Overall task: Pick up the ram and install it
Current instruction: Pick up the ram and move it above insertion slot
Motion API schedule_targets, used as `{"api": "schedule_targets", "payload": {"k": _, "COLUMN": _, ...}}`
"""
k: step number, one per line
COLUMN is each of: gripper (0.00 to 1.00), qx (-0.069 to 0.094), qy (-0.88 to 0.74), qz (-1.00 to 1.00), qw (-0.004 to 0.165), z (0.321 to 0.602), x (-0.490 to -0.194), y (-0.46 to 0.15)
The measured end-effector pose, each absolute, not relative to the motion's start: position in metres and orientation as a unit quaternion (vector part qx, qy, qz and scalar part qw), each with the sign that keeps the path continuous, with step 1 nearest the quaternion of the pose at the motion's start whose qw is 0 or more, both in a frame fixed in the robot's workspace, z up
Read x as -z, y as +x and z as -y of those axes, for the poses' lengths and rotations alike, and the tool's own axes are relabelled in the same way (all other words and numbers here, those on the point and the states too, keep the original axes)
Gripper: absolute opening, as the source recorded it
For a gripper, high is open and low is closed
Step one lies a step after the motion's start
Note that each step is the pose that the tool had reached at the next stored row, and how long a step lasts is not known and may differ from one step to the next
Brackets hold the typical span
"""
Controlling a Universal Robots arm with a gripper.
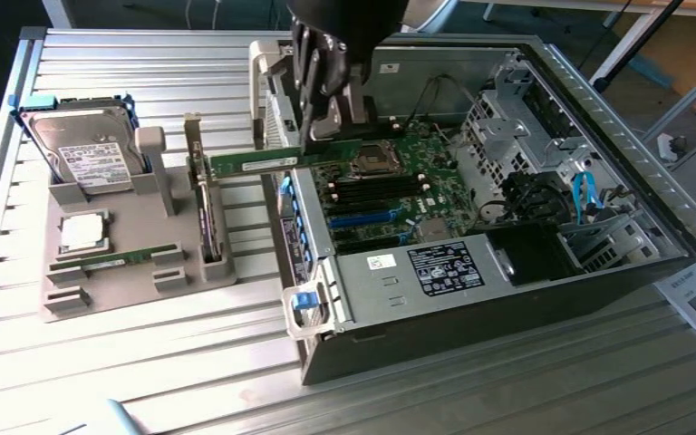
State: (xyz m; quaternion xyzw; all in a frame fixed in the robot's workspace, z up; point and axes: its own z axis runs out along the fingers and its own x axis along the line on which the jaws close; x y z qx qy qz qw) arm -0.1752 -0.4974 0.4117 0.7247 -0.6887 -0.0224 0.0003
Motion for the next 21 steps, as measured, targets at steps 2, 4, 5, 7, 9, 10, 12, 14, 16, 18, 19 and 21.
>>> {"api": "schedule_targets", "payload": {"k": 2, "gripper": 0.12, "qx": 0.022, "qy": 0.725, "qz": 0.689, "qw": 0.0, "z": 0.497, "x": -0.412, "y": -0.168}}
{"api": "schedule_targets", "payload": {"k": 4, "gripper": 0.12, "qx": 0.022, "qy": 0.725, "qz": 0.689, "qw": 0.0, "z": 0.497, "x": -0.412, "y": -0.162}}
{"api": "schedule_targets", "payload": {"k": 5, "gripper": 0.12, "qx": 0.022, "qy": 0.725, "qz": 0.689, "qw": 0.0, "z": 0.497, "x": -0.412, "y": -0.158}}
{"api": "schedule_targets", "payload": {"k": 7, "gripper": 0.12, "qx": 0.022, "qy": 0.725, "qz": 0.689, "qw": 0.0, "z": 0.497, "x": -0.412, "y": -0.151}}
{"api": "schedule_targets", "payload": {"k": 9, "gripper": 0.12, "qx": 0.022, "qy": 0.725, "qz": 0.689, "qw": 0.0, "z": 0.497, "x": -0.412, "y": -0.144}}
{"api": "schedule_targets", "payload": {"k": 10, "gripper": 0.12, "qx": 0.022, "qy": 0.725, "qz": 0.689, "qw": 0.0, "z": 0.497, "x": -0.412, "y": -0.142}}
{"api": "schedule_targets", "payload": {"k": 12, "gripper": 0.12, "qx": 0.022, "qy": 0.725, "qz": 0.689, "qw": 0.0, "z": 0.497, "x": -0.412, "y": -0.13}}
{"api": "schedule_targets", "payload": {"k": 14, "gripper": 0.12, "qx": 0.022, "qy": 0.725, "qz": 0.689, "qw": 0.0, "z": 0.497, "x": -0.412, "y": -0.121}}
{"api": "schedule_targets", "payload": {"k": 16, "gripper": 0.12, "qx": 0.022, "qy": 0.725, "qz": 0.689, "qw": 0.0, "z": 0.497, "x": -0.412, "y": -0.115}}
{"api": "schedule_targets", "payload": {"k": 18, "gripper": 0.12, "qx": 0.022, "qy": 0.725, "qz": 0.689, "qw": 0.0, "z": 0.497, "x": -0.412, "y": -0.106}}
{"api": "schedule_targets", "payload": {"k": 19, "gripper": 0.12, "qx": 0.022, "qy": 0.725, "qz": 0.689, "qw": 0.0, "z": 0.497, "x": -0.412, "y": -0.1}}
{"api": "schedule_targets", "payload": {"k": 21, "gripper": 0.12, "qx": 0.022, "qy": 0.725, "qz": 0.689, "qw": 0.0, "z": 0.497, "x": -0.412, "y": -0.093}}
